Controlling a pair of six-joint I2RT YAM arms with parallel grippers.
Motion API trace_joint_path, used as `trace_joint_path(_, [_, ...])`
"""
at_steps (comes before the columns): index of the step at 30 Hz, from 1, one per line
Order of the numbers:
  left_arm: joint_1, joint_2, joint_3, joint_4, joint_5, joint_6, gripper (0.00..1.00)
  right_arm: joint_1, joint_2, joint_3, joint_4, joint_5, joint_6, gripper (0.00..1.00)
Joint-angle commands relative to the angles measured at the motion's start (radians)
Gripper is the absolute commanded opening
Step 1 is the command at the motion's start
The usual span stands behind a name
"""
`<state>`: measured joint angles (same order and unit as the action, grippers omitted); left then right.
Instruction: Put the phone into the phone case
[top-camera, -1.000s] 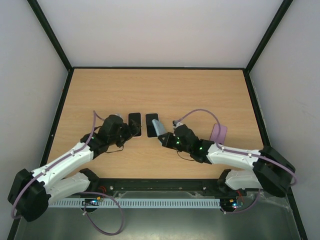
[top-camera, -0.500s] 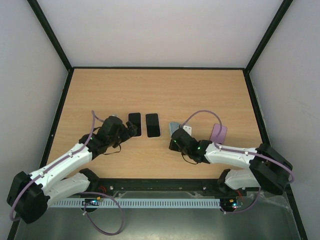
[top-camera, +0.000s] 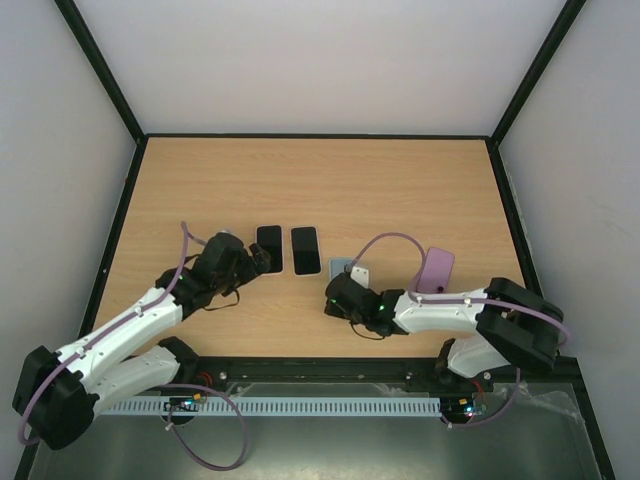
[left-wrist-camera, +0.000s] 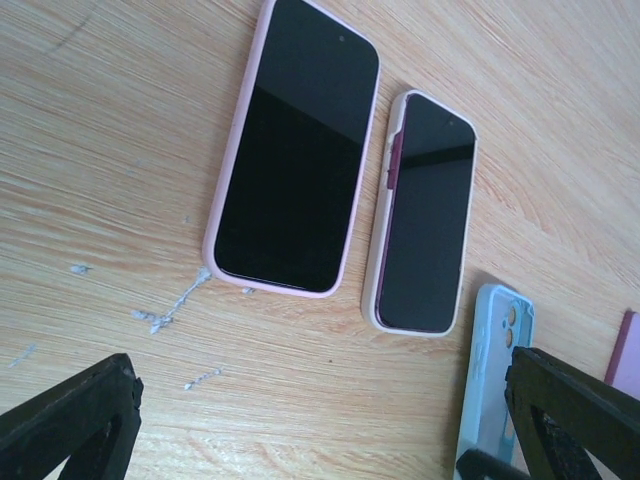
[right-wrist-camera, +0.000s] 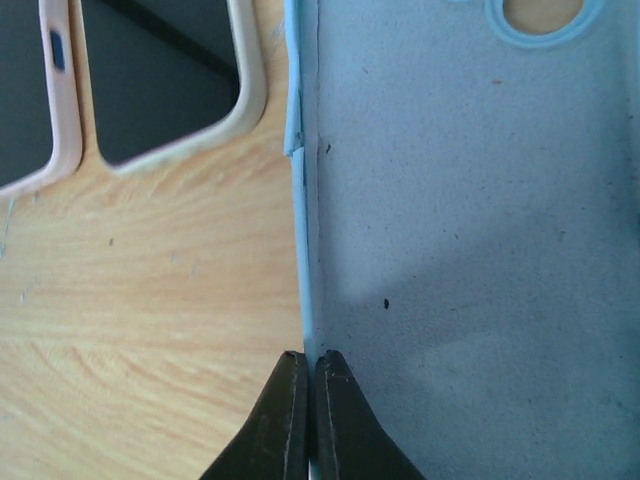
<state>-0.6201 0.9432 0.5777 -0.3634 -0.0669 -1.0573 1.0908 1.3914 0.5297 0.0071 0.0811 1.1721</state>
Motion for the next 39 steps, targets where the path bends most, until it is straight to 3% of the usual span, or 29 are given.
trace_joint_path(1, [0.01, -0.003, 0.052, -0.061, -0.032, 0.023, 0.99, 0.072, 0.038, 0.014, 0.042, -0.014, 0.101, 0.02])
trace_joint_path(9, [0.01, -0.023, 0.046, -0.095, -0.057, 0.02, 0.99, 0.107, 0.117, 0.051, 0.054, -0.056, 0.125, 0.02])
trace_joint_path(11, [0.011, -0.021, 0.053, -0.107, -0.06, 0.021, 0.99, 0.107, 0.127, 0.058, 0.043, -0.055, 0.133, 0.07])
trace_joint_path(20, [0.01, -0.053, 0.065, -0.144, -0.091, 0.028, 0.99, 0.078, 0.036, 0.132, -0.209, 0.167, 0.094, 0.46])
trace_joint_path(25, [0.011, -0.07, 0.068, -0.168, -0.107, 0.048, 1.0, -0.034, -0.06, 0.109, -0.269, 0.213, 0.031, 0.8])
trace_joint_path(30, [0.012, -0.055, 0.083, -0.195, -0.1, 0.068, 0.99, -0.184, -0.129, 0.107, -0.332, 0.243, -0.06, 1.0])
trace_joint_path(39, [0.012, -0.086, 0.111, -0.211, -0.067, 0.16, 0.99, -0.445, -0.172, 0.081, -0.399, 0.285, -0.144, 0.97])
